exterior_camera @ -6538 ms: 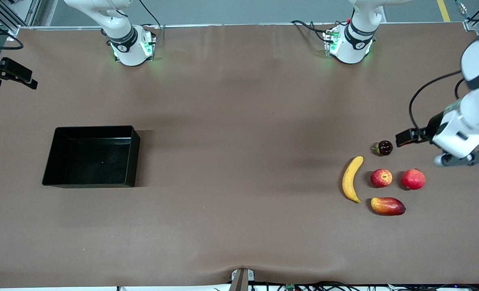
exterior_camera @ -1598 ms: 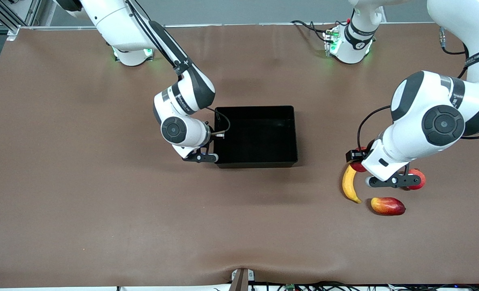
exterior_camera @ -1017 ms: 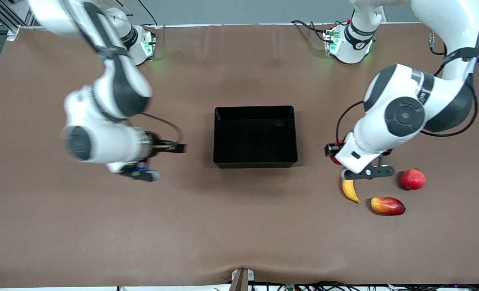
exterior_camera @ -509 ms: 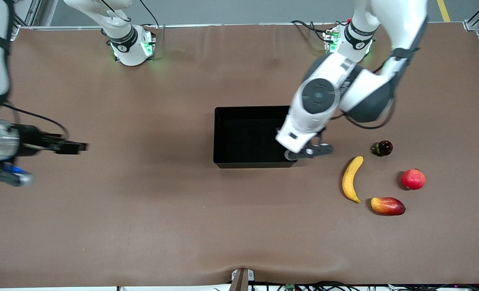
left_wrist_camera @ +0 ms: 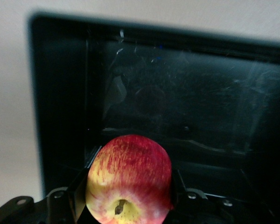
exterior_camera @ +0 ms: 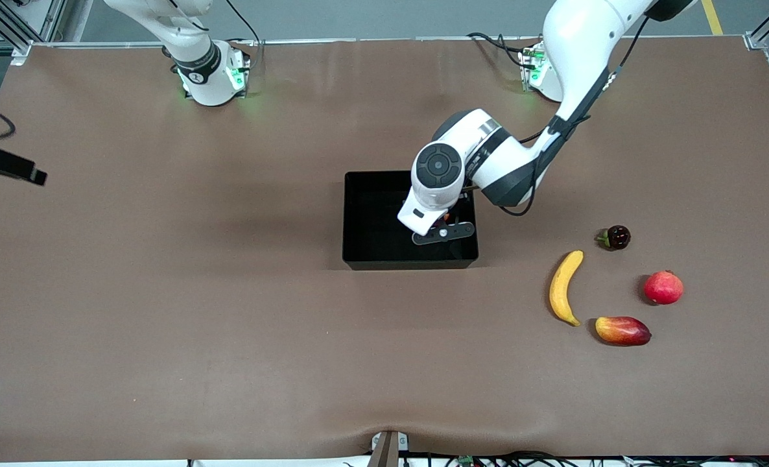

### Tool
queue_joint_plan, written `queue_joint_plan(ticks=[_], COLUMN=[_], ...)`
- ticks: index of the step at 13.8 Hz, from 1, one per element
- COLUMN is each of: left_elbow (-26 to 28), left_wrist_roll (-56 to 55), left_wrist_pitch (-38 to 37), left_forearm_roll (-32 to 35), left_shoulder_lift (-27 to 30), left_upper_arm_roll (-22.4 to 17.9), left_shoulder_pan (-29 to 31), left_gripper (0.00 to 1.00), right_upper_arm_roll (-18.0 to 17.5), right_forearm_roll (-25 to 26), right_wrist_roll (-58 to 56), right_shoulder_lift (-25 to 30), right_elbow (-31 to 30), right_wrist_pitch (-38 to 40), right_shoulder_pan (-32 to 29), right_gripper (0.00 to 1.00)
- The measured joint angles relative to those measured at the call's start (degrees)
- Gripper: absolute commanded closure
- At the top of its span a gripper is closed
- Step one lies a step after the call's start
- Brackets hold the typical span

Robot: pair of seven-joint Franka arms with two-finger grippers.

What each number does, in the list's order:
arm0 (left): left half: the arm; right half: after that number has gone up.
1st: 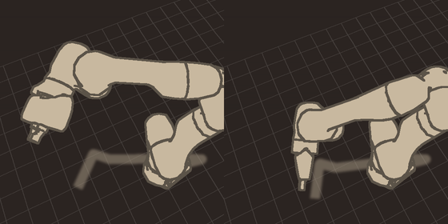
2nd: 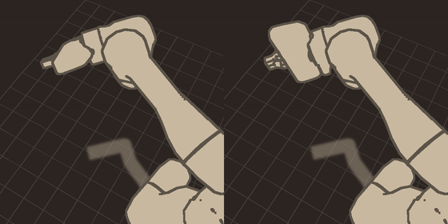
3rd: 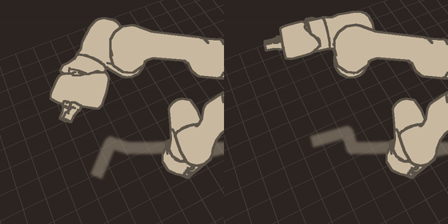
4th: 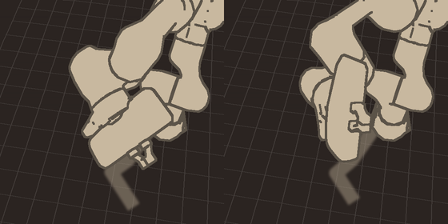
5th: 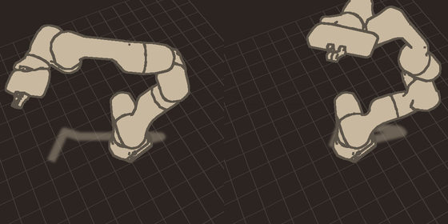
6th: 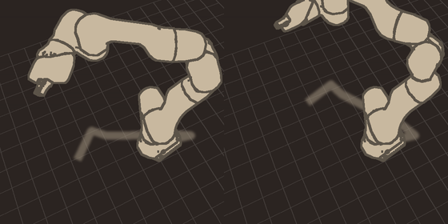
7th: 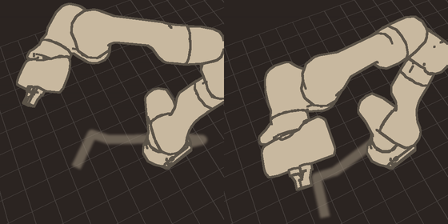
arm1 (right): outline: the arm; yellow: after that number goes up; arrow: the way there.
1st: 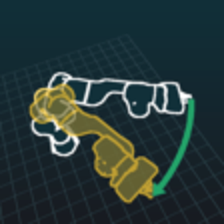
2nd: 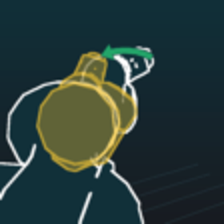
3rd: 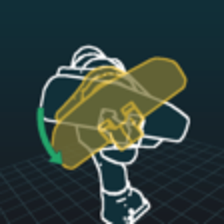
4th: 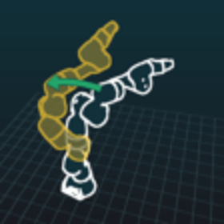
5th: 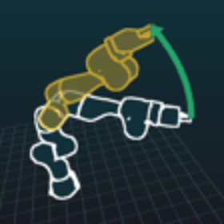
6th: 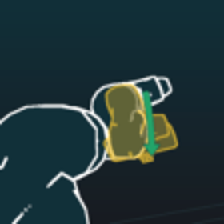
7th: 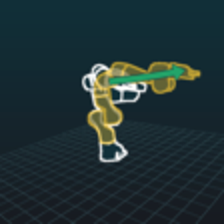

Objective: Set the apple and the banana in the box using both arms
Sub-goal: 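Lower the apple into the black box and open the left gripper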

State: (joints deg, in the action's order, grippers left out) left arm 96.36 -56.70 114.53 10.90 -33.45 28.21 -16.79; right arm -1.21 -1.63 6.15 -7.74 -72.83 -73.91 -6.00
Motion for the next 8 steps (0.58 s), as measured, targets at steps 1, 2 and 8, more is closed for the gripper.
queue_joint_plan(ticks=[1, 2, 8], left_elbow=[2.18, 3.96, 8.63], left_wrist_roll=[-0.40, -0.65, -0.70], left_wrist_pitch=[1.81, 3.35, 7.75], left_forearm_roll=[0.11, 0.22, 0.27], left_shoulder_lift=[-0.01, 0.00, -0.73], left_upper_arm_roll=[-0.07, -0.10, -0.72], left_shoulder_pan=[0.03, 0.09, 0.58], left_gripper=[1.00, 1.00, 1.00], right_upper_arm_roll=[-0.02, -0.02, -1.13], right_forearm_roll=[0.98, 1.77, 2.14], right_wrist_roll=[-0.15, -0.21, -1.10], right_shoulder_lift=[3.05, 5.60, 9.18], right_elbow=[-3.34, -6.05, -10.74], right_wrist_pitch=[-1.16, -1.86, -2.42], right_shoulder_pan=[-0.10, -0.11, 0.63], right_gripper=[0.00, 0.00, 0.00])
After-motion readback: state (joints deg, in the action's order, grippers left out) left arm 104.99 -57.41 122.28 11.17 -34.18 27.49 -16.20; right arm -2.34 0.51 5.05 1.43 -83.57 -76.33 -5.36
